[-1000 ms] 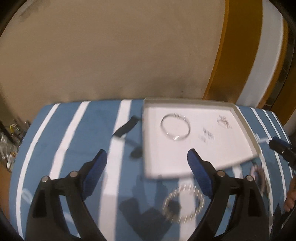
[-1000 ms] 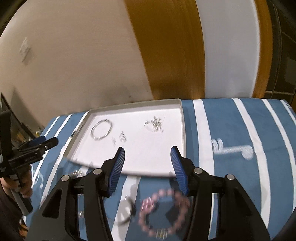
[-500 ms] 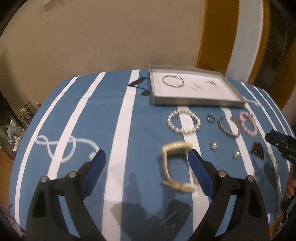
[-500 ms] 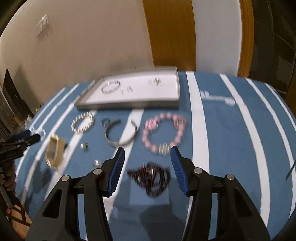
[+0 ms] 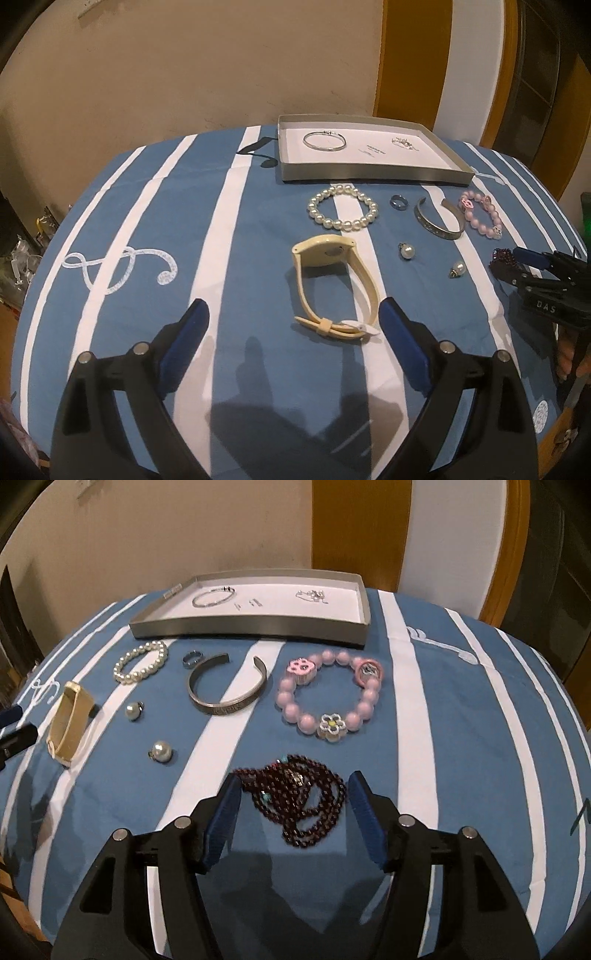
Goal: Organize jewelry
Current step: 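Grasp the dark red bead bracelet with the right tool, then grasp the cream strap watch with the left tool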
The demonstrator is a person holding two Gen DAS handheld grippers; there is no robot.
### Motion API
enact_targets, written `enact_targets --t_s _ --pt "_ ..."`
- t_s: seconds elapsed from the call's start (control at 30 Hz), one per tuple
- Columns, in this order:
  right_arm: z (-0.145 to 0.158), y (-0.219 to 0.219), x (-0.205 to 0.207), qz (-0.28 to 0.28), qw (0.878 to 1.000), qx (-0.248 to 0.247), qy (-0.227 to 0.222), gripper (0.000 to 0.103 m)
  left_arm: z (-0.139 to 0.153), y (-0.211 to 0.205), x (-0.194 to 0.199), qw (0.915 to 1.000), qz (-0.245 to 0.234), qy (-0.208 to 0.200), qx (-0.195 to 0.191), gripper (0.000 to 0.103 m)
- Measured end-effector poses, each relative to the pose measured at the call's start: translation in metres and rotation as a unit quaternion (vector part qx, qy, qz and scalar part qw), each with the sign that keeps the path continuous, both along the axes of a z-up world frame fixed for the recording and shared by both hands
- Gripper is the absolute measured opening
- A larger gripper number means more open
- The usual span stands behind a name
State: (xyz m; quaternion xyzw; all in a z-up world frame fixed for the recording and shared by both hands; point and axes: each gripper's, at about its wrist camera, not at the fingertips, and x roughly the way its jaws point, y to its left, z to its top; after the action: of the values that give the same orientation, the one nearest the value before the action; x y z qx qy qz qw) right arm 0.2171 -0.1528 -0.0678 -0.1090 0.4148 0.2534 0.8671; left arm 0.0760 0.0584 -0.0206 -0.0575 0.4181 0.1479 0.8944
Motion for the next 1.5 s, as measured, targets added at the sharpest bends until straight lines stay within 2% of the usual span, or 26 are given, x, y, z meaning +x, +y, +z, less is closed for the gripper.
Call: enact_targets --t_s 0.03,0.1,0.13,0.37,0.6,0.73,0.8,0.87,0.93,1.03,1.23,1.5 --pt "0.0 0.001 0.0 0.004 1.0 0.001 -0.001 0.057 -0.001 -0.001 0.001 1.0 0.0 0.002 -0.001 0.093" --pt "0.001 0.003 -0.001 0.011 1.0 0.0 -0.005 0.02 -0.005 -0.002 0.005 1.0 -0.001 0.007 -0.002 0.093" --pt "0.001 0.004 -0.002 0.013 1.0 -0.003 -0.004 0.017 -0.006 -0.003 0.006 1.0 -0.002 0.008 -0.003 0.093" --pt "0.001 0.0 -0.006 0.001 1.0 0.001 -0.005 0.015 -0.013 -0.008 0.018 0.9998 -0.003 0.018 -0.006 0.093" --pt "0.002 -0.001 -0.006 -0.004 1.0 0.001 -0.002 0.015 -0.019 -0.011 0.036 0.9995 0.015 0.026 -0.01 0.094" --pt "0.002 -0.001 -0.006 -0.008 1.0 0.002 0.0 0.015 -0.028 -0.013 0.049 0.9985 0.033 0.043 -0.009 0.094" --pt "0.002 0.0 -0.006 -0.008 1.0 0.003 0.001 0.015 -0.032 -0.013 0.052 0.9981 0.038 0.048 -0.012 0.085" --pt "0.003 -0.001 -0.006 -0.009 1.0 0.006 0.004 0.015 -0.035 -0.011 0.054 0.998 0.04 0.046 -0.019 0.063" --pt "0.003 -0.002 -0.005 -0.01 1.0 0.008 0.006 0.014 -0.033 -0.011 0.055 0.9983 0.034 0.042 -0.02 0.051" --pt "0.003 -0.003 -0.005 -0.012 1.0 0.012 0.009 0.014 -0.032 -0.008 0.054 0.9984 0.029 0.042 -0.026 0.04" --pt "0.007 -0.007 -0.004 -0.017 0.999 0.025 0.018 0.014 -0.028 -0.001 0.046 0.9983 0.028 0.039 -0.033 0.037" --pt "0.028 -0.015 -0.001 -0.025 0.998 0.052 0.013 0.012 -0.002 0.003 0.038 0.9993 0.018 0.018 -0.029 0.037"
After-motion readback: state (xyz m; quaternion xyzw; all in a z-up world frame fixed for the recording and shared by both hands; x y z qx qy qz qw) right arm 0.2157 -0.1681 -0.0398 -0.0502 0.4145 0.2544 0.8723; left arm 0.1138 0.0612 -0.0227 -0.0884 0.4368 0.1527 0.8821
